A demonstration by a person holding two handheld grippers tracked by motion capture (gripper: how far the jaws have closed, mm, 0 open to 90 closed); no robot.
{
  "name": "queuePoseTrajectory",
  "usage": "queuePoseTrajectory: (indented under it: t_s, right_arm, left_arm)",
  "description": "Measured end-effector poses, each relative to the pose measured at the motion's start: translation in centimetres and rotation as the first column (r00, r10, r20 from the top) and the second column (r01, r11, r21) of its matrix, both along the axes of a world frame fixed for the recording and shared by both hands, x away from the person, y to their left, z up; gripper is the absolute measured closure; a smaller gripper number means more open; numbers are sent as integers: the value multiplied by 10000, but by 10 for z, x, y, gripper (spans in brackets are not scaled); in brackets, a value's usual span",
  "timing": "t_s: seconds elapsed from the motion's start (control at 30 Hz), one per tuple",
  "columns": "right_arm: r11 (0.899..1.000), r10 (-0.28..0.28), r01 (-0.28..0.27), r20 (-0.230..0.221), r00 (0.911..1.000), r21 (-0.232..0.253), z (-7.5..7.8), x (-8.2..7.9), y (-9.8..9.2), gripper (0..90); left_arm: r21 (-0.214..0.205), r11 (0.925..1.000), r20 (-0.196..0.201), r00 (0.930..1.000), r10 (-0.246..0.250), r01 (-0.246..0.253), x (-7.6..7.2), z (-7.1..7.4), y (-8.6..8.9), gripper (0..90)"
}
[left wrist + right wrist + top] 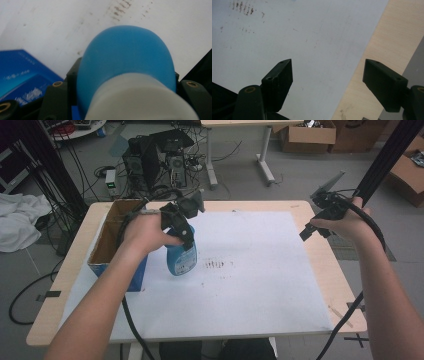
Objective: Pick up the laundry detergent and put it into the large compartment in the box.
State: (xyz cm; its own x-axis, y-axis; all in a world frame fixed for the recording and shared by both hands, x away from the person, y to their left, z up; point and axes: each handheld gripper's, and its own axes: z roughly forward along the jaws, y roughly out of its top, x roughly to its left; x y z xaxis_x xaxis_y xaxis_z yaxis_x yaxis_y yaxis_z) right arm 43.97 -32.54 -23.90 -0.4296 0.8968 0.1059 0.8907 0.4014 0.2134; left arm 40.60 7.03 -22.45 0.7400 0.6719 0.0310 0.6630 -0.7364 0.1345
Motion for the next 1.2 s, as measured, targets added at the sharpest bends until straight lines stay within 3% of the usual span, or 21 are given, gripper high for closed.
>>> queuePoseTrajectory:
  t_s: [0.1,0.23,0.27,0.3,0.43,0.5,0.57,0.6,0.63,0.7,0.87,0.97,1.0,1.1,1.13,1.17,1.2]
  right_arm:
    - [10000,49,-49,35,10000,36,0,0,1,243]
    - [9999,-73,74,-14,10000,115,1,0,3,242]
    - [9999,-73,74,-14,10000,115,1,0,3,242]
    - [10000,70,-71,34,10000,61,0,0,2,242]
    - [9999,11,-11,7,10000,106,1,1,5,242]
    - [9999,20,-20,18,10000,150,1,1,7,242]
    - [9998,77,-77,32,10000,165,1,2,8,242]
    - [9998,153,-153,42,9999,132,0,2,9,242]
    - [9998,109,-109,10,9999,139,1,2,10,242]
    - [9998,117,-117,0,9999,158,1,2,11,242]
    - [9998,173,-173,53,9998,123,1,3,10,242]
    - [9998,132,-133,53,9999,146,2,2,9,242]
    - [9998,132,-133,53,9999,146,2,2,9,242]
    - [9997,128,-129,56,9999,223,0,3,10,242]
    - [9997,121,-121,15,9999,203,0,3,10,241]
    - [9997,121,-121,15,9999,203,0,3,10,241]
    - [9997,149,-149,5,9999,208,-1,3,10,241]
  left_arm:
    - [-223,9961,-100,9963,852,-854,2,15,12,405]
    - [-394,9858,153,9863,1640,-1633,2,35,27,407]
    - [-394,9858,153,9863,1640,-1633,2,35,27,408]
    - [-456,9770,210,9776,2096,-2085,3,44,36,408]
    - [-642,9534,28,9554,2954,-2946,5,60,54,409]
    - [-751,9381,14,9407,3391,-3381,6,68,63,409]
    - [-938,9171,-29,9213,3889,-3875,6,73,72,409]
    - [-938,9171,-29,9213,3889,-3875,6,73,72,409]
    - [-1035,8985,31,9032,4291,-4265,6,79,81,409]
    - [-1201,8711,134,8766,4810,-4761,6,84,89,409]
    - [-1351,8208,2,8283,5602,-5551,6,97,113,410]
    - [-1468,7738,57,7817,6236,-6162,5,101,127,409]
    - [-1468,7738,57,7817,6236,-6162,5,101,127,409]
    - [-1559,7310,114,7388,6738,-6643,4,104,142,409]
    - [-1597,7204,92,7287,6848,-6749,4,104,145,409]
    - [-1597,7204,92,7287,6848,-6749,4,104,145,410]
    - [-1595,7085,105,7165,6975,-6874,3,105,151,411]
